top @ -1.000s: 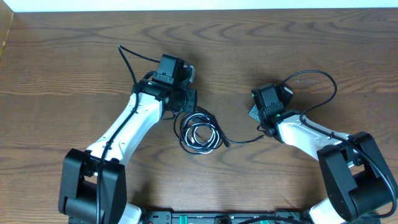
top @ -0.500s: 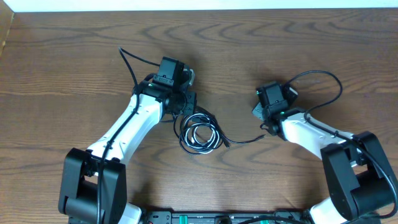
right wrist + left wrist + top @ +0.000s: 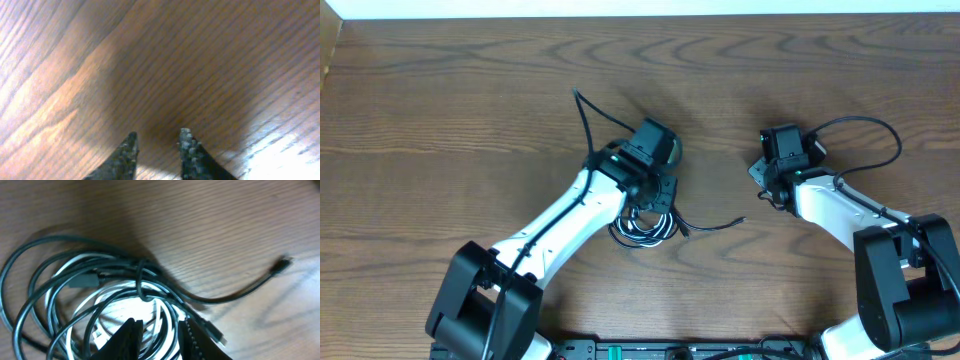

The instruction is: Untangle cables

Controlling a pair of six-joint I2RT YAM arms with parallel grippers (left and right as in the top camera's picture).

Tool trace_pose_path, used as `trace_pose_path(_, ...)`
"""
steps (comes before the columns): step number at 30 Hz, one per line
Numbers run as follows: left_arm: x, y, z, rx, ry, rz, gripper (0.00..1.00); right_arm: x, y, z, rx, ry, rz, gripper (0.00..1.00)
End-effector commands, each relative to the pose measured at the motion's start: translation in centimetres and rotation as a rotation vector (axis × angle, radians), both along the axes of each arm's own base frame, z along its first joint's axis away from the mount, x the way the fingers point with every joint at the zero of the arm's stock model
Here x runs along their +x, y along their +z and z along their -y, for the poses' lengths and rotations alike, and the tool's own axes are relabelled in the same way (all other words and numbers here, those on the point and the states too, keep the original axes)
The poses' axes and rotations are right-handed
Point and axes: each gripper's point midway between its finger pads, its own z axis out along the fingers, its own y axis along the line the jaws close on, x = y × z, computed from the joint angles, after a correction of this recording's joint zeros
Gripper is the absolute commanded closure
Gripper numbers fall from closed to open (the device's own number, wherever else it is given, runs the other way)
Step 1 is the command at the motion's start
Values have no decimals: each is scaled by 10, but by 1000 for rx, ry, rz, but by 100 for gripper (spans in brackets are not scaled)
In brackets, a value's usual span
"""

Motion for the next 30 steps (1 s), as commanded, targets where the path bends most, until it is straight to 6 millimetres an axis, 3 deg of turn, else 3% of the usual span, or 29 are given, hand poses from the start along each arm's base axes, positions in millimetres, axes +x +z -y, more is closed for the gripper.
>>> trace_pose_path(1,2,-7,-11,90,104,31,68,-59,-55,10,-5,-10,-235,67)
trace_pose_path(7,1,-22,3,98,133,25,61,-59,-55,9,-1,-7,-235,62)
trace_pose_path(16,-25,-58,21,164,75,-48,61,-57,-55,6,15,-1,-229,60)
trace_pose_path(22,-35,-68,15,211,63,-91,61,-57,-55,0,40,10,-228,60)
trace_pose_path(24,-38,-69,12,221,62,-102,62,-56,-55,0,40,12,-226,68)
trace_pose_path(25,-39,-69,11,226,61,-106,63,-56,-55,-1,40,15,-226,71)
trace_pose_path(26,-40,-69,11,230,45,-104,75,-56,-55,-1,35,28,-226,73)
trace_pose_path(27,-39,-69,11,233,10,-96,92,-55,-55,-2,28,53,-224,79)
trace_pose_path(30,-37,-68,14,249,-162,-54,92,-51,-54,-7,9,146,-209,78)
